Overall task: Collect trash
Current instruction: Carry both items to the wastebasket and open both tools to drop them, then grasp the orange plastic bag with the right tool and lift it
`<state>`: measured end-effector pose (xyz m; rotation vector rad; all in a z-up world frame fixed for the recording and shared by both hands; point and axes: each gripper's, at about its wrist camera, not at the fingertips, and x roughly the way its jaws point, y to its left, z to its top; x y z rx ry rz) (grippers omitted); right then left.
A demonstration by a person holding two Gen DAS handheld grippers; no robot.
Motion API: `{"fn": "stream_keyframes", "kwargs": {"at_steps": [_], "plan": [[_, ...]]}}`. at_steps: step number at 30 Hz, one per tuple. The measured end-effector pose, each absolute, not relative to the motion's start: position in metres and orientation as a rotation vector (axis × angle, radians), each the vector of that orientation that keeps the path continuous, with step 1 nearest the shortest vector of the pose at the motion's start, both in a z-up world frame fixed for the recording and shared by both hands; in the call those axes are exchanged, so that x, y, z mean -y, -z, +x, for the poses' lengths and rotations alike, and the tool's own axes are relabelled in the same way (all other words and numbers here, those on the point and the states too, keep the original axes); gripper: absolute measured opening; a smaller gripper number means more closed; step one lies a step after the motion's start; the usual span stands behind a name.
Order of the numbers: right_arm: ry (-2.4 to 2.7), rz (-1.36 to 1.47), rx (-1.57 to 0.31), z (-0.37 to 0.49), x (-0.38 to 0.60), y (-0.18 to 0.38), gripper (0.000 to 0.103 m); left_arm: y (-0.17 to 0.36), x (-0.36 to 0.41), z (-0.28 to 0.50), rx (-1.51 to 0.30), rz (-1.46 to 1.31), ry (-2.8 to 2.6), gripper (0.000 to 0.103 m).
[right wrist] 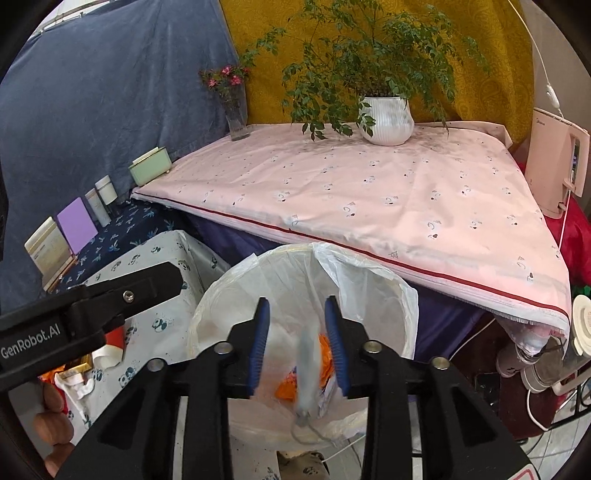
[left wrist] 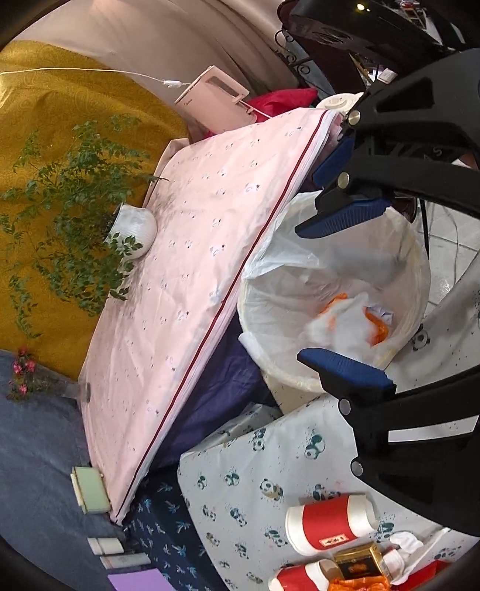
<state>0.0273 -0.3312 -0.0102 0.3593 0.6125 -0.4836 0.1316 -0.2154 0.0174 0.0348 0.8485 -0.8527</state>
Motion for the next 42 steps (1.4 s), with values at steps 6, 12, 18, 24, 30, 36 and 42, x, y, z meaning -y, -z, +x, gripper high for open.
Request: {"fn": "stream_keyframes", "kwargs": {"at_steps": [6,12,18,24,30,36,42], "plan": [[0.472,0.356,-0.611,0.031,0.323,0.007,0.036,-0.016,0.2,0.138,-0.851,0.02,0.813,0.059],[0.451,0.337,-0.605,0.034,0.306,0.0,0.042,-0.02,0.171,0.143,-0.826,-0.003,0.745,0.067],[0.401,0.305,-0.601,0.042,0.277,-0.009,0.043,-0.025,0.128,0.149,-0.812,-0.048,0.666,0.067],[0.338,0.274,-0.599,0.053,0.242,-0.019,0.043,-0.029,0.085,0.154,-0.8,-0.085,0.582,0.067],[0.271,0.243,-0.599,0.064,0.206,-0.027,0.044,-0.03,0.039,0.156,-0.786,-0.109,0.49,0.067],[0.192,0.215,-0.615,0.078,0.167,-0.027,0.045,-0.021,-0.009,0.158,-0.792,-0.119,0.373,0.067],[0.113,0.192,-0.646,0.093,0.128,-0.02,0.045,0.0,-0.06,0.159,-0.835,-0.142,0.249,0.068]]}}
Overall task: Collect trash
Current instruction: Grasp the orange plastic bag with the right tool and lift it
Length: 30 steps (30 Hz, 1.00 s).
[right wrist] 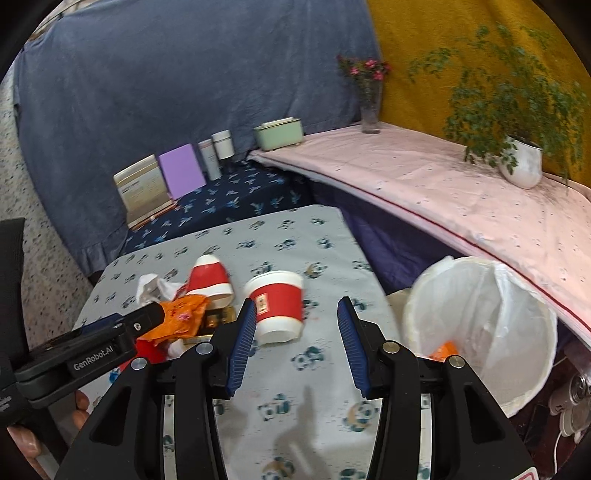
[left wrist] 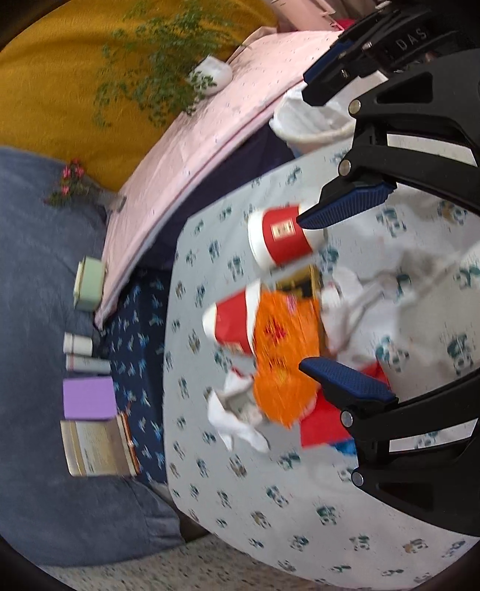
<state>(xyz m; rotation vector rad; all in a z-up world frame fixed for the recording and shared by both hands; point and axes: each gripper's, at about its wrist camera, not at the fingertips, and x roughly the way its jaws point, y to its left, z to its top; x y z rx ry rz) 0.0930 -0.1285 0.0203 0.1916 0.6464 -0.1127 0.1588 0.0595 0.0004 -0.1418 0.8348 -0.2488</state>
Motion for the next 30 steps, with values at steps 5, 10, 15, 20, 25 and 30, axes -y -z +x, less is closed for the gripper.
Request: {"fn": "stream_keyframes", "kwargs": {"at_steps": [5,10,15,20,25,30], "plan": [[0.061,0.172,-0.67,0.106,0.099,-0.015,0.045,0.019,-0.089,0.159,-0.881,-0.153,0.171,0.068],[0.029,0.152,-0.695,0.116,0.077,-0.005,0.045,0.044,-0.108,0.16,-0.952,-0.186,0.128,0.069],[0.007,0.144,-0.728,0.128,0.064,0.008,0.045,0.062,-0.113,0.167,-1.02,-0.215,0.131,0.069],[-0.018,0.149,-0.757,0.142,0.055,0.019,0.045,0.072,-0.114,0.178,-1.059,-0.245,0.148,0.056],[-0.049,0.173,-0.786,0.16,0.047,0.029,0.045,0.075,-0.112,0.181,-1.087,-0.24,0.191,0.024],[-0.082,0.197,-0.813,0.182,0.035,0.039,0.045,0.075,-0.114,0.181,-1.087,-0.249,0.217,0.009]]}}
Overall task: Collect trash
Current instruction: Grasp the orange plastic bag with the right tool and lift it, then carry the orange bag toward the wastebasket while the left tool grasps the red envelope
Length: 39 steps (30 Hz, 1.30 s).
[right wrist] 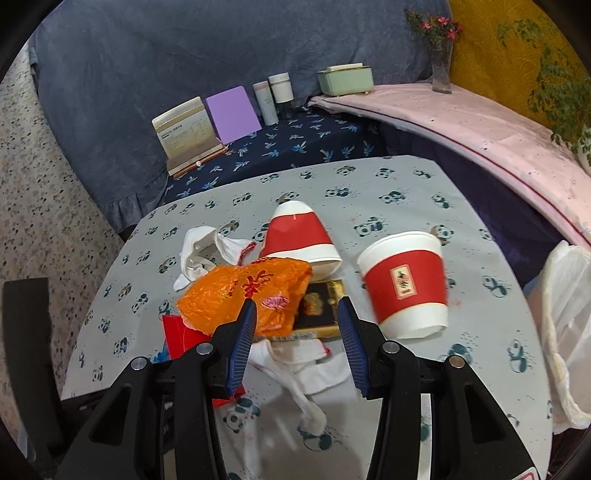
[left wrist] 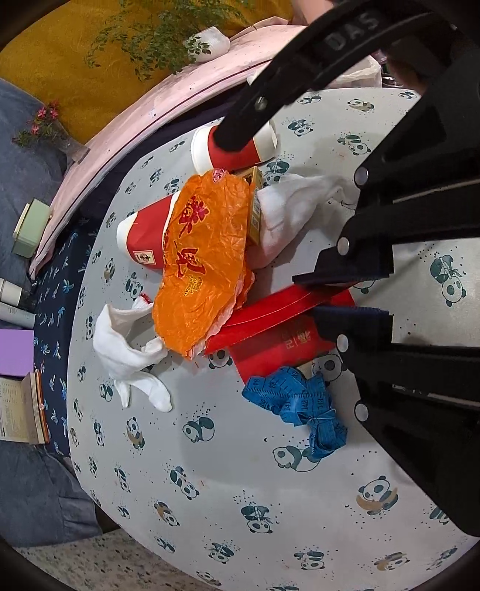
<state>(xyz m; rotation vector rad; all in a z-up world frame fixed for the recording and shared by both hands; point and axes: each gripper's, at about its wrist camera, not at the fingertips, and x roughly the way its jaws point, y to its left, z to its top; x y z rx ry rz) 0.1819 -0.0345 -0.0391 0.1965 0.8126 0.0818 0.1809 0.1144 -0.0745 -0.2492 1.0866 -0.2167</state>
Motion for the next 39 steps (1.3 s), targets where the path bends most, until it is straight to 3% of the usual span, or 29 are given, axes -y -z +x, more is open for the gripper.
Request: {"fn": "stream_keyframes", "kwargs": {"at_steps": [8,9,12,14,30,39], "plan": [[-0.137,0.231,-0.876,0.209,0.016,0.062,0.045,0.073,-0.119,0.184,-1.087,-0.262,0.227,0.006],[-0.141,0.248,-0.887,0.211,0.016,0.065,0.042,0.073,-0.12,0.184,-1.088,-0.264,0.228,0.006],[-0.151,0.267,-0.914,0.214,0.016,0.074,0.02,0.072,-0.123,0.185,-1.082,-0.262,0.225,0.006],[-0.16,0.266,-0.905,0.212,0.016,0.072,0.016,0.07,-0.123,0.184,-1.078,-0.261,0.228,0.006],[-0.067,0.25,-0.641,0.155,0.065,-0.022,0.014,0.007,-0.091,0.153,-0.938,-0.228,0.331,0.003],[0.033,0.272,-0.558,0.11,0.117,-0.045,0.014,-0.02,-0.051,0.132,-0.883,-0.171,0.403,0.002]]}}
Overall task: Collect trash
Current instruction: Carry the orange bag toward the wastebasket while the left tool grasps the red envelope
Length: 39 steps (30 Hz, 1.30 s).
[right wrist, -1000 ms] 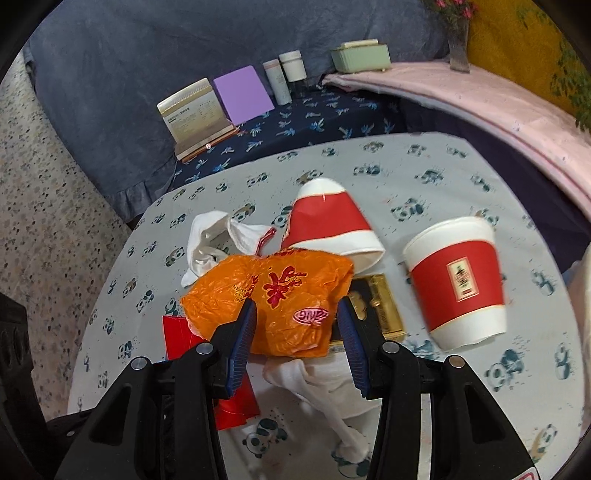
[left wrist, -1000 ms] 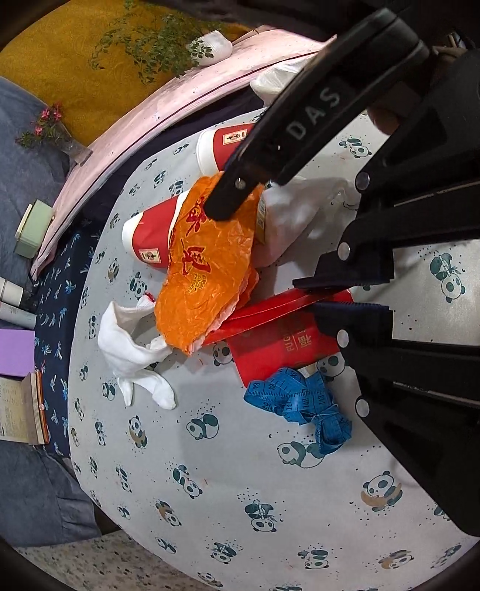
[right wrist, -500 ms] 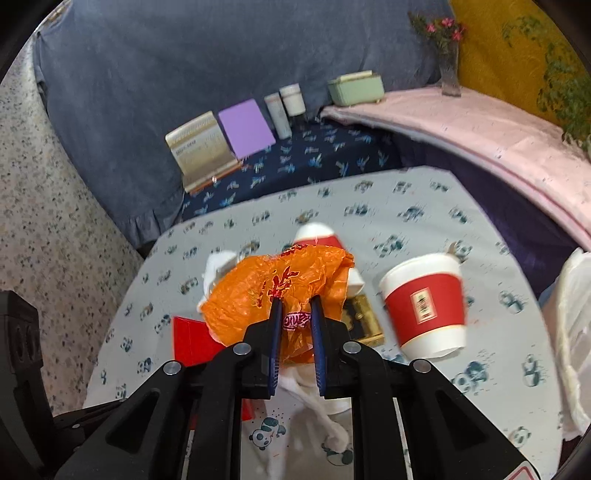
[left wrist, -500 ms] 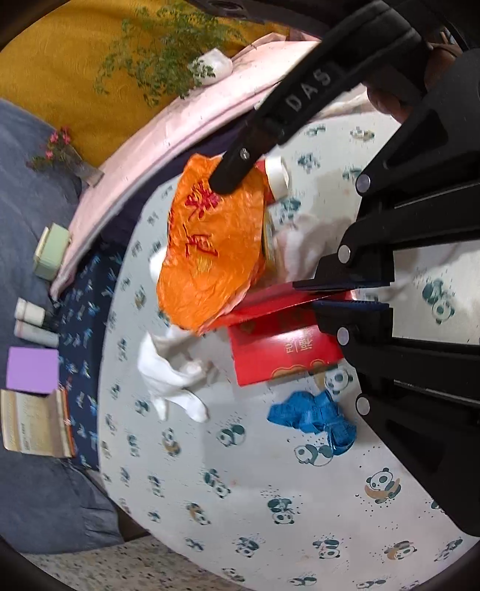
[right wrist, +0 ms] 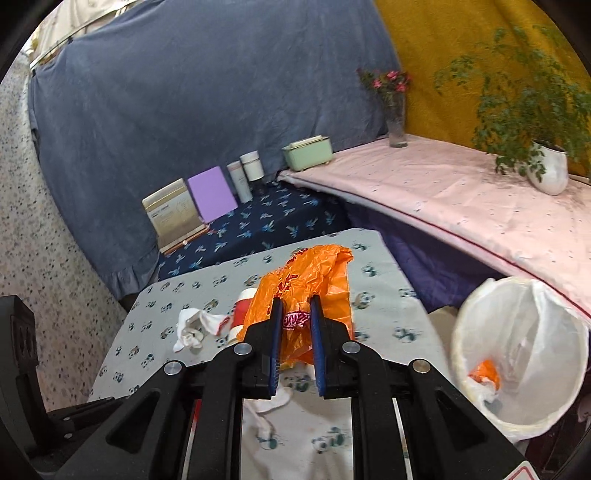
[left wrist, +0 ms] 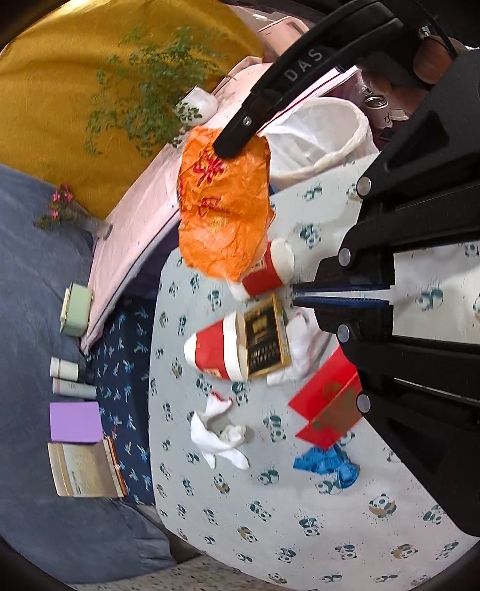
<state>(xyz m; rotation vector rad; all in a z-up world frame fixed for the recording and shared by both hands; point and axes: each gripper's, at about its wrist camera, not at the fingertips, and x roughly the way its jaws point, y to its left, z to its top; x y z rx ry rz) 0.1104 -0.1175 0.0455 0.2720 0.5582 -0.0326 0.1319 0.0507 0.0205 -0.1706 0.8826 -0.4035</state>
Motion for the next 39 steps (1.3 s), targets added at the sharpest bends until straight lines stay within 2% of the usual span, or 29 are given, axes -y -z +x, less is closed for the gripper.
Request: {"fn": "stream_keyframes", "kwargs": {"at_steps": [4,6,7,8,10,14,17,21,25,27,30,32,35,39], "plan": [[0.074,0.283,-0.545,0.091,0.139,-0.048,0.014,-0.013,-0.05,0.127,-0.897,-0.156,0.395,0.007],[0.092,0.288,-0.542,0.083,0.149,-0.048,0.014,-0.003,-0.056,0.125,-0.909,-0.14,0.366,0.027],[0.102,0.291,-0.543,0.078,0.153,-0.047,0.014,0.006,-0.062,0.124,-0.923,-0.136,0.362,0.046],[0.11,0.294,-0.543,0.075,0.156,-0.046,0.014,0.011,-0.066,0.122,-0.926,-0.13,0.36,0.062],[0.12,0.302,-0.543,0.07,0.162,-0.044,0.014,0.025,-0.074,0.119,-0.925,-0.09,0.327,0.072],[0.127,0.336,-0.552,0.065,0.171,-0.034,0.014,0.052,-0.084,0.123,-0.967,-0.04,0.276,0.073],[0.123,0.346,-0.562,0.065,0.171,-0.028,0.014,0.066,-0.088,0.131,-0.987,-0.057,0.254,0.082],[0.117,0.333,-0.577,0.068,0.166,-0.023,0.014,0.081,-0.09,0.139,-1.029,-0.09,0.226,0.083],[0.111,0.332,-0.589,0.074,0.163,-0.019,0.014,0.086,-0.089,0.143,-1.039,-0.116,0.197,0.08],[0.109,0.329,-0.595,0.076,0.161,-0.017,0.014,0.084,-0.087,0.144,-1.032,-0.112,0.205,0.066],[0.103,0.326,-0.604,0.08,0.158,-0.014,0.014,0.084,-0.086,0.146,-1.042,-0.102,0.213,0.04],[0.099,0.325,-0.609,0.082,0.157,-0.013,0.014,0.084,-0.087,0.145,-1.049,-0.105,0.224,0.017],[0.093,0.325,-0.612,0.081,0.154,-0.012,0.014,0.078,-0.086,0.142,-1.029,-0.091,0.231,0.005],[0.084,0.322,-0.607,0.08,0.151,-0.014,0.014,0.062,-0.085,0.135,-0.986,-0.096,0.25,0.001]]}}
